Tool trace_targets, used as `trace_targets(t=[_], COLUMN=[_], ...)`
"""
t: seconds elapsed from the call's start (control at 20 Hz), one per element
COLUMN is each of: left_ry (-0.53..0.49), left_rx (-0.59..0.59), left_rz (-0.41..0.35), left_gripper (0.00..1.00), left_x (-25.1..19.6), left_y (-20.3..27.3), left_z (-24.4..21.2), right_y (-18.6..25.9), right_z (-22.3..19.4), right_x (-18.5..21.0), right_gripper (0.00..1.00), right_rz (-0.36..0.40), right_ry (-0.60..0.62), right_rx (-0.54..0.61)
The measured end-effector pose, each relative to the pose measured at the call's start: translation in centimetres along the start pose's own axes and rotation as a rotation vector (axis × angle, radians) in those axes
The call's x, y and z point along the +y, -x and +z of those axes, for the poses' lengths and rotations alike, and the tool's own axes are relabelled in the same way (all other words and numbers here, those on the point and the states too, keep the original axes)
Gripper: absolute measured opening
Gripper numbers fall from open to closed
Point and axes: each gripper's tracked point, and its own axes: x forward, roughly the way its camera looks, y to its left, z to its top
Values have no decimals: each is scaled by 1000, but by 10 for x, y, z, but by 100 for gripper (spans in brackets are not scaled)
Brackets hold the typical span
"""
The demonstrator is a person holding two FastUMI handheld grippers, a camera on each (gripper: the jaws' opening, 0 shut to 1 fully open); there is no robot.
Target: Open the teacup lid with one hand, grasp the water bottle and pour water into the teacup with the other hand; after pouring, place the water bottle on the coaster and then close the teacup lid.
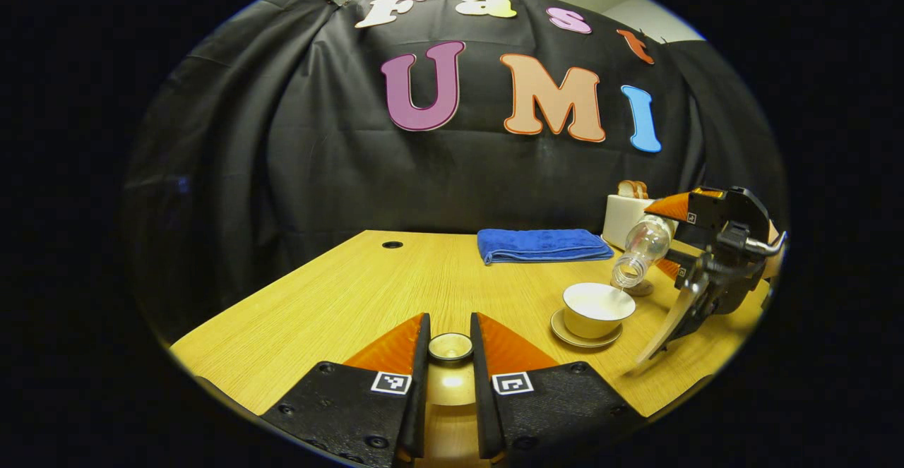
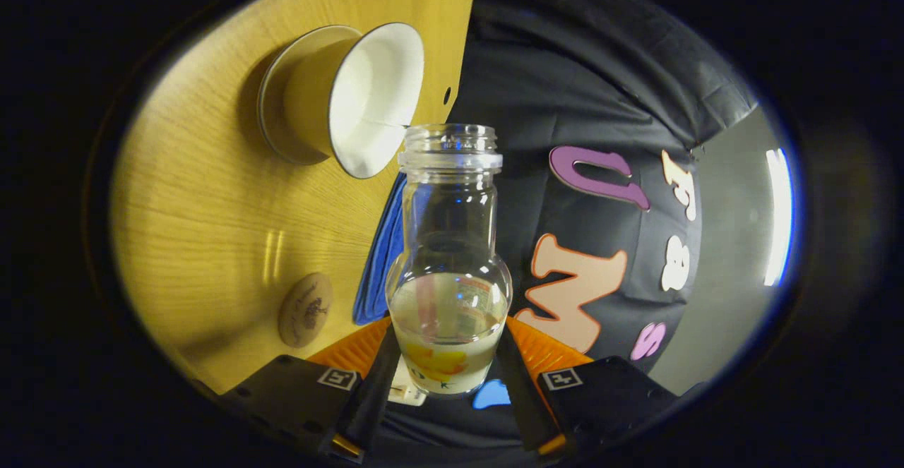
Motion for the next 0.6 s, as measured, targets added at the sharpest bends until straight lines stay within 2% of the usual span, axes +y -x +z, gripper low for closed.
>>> trace_targets(t=[0.1,0.2,0.3,0.5,0.6], left_ry=[-1,-2,0,3,4], left_rx=[-4,-5,-3,-4,-3], left_rz=[1,3,1,-5,-7], left_gripper=[27,27,27,27,27], left_x=[1,2,1,0,-2], left_y=[1,0,-1,0,0], left_z=[1,2,1,1,2], right_y=[4,5,7,12,10], right_z=[1,-4,-8,-12,-17], right_x=[4,18,34,37,36], right_gripper=[77,82,77,77,82], right_rz=[11,63,115,194,211], right_ry=[-47,-139,-263,-538,-670], right_rx=[9,22,34,67,82])
